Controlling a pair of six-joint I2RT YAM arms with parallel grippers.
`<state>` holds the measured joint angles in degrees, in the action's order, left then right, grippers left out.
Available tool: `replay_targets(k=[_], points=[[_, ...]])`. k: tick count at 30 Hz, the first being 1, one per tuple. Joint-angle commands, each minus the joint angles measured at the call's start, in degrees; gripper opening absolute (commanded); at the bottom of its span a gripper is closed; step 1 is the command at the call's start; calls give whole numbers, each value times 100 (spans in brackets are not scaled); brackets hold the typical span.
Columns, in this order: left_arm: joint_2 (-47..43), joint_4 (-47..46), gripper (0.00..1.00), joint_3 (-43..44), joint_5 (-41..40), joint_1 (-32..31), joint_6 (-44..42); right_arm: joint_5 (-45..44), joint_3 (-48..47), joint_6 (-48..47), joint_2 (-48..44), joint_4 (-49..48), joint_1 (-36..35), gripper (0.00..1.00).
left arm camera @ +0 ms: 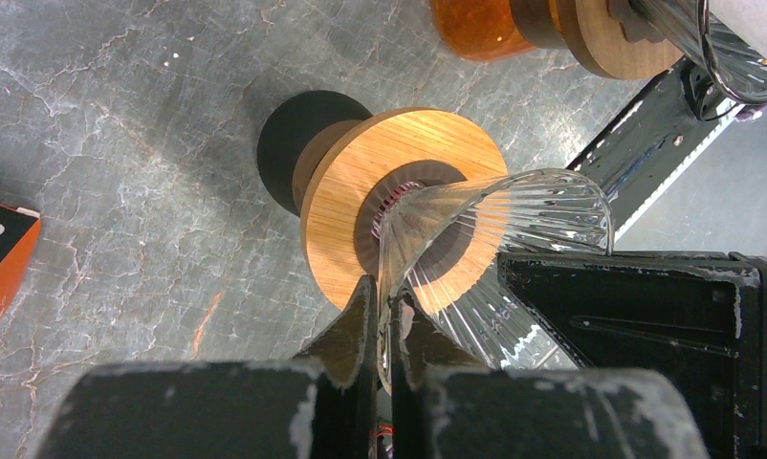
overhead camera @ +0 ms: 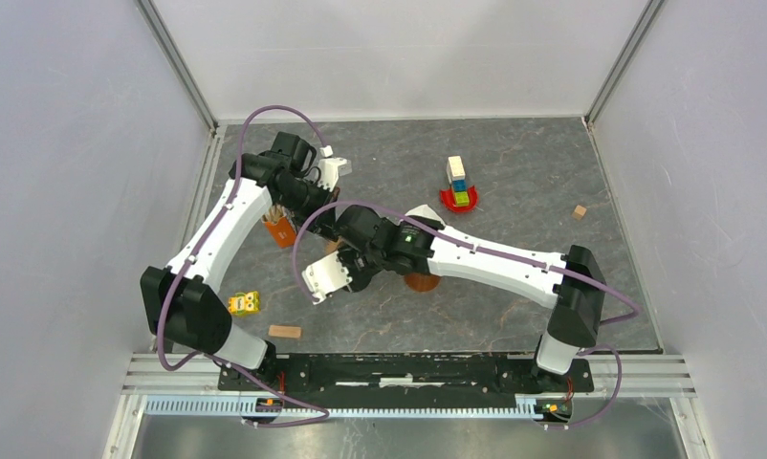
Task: Place the coffee filter in the dripper
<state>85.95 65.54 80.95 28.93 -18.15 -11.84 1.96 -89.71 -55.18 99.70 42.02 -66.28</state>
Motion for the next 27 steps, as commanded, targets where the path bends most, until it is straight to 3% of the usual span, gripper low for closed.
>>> replay_targets(k=[1, 27], points=[[472, -120, 2, -385, -353, -81, -116, 464, 314, 275, 380, 234, 227, 0], [603, -305, 2, -698, -485, -279, -87, 668, 801, 299, 453, 44, 492, 0]])
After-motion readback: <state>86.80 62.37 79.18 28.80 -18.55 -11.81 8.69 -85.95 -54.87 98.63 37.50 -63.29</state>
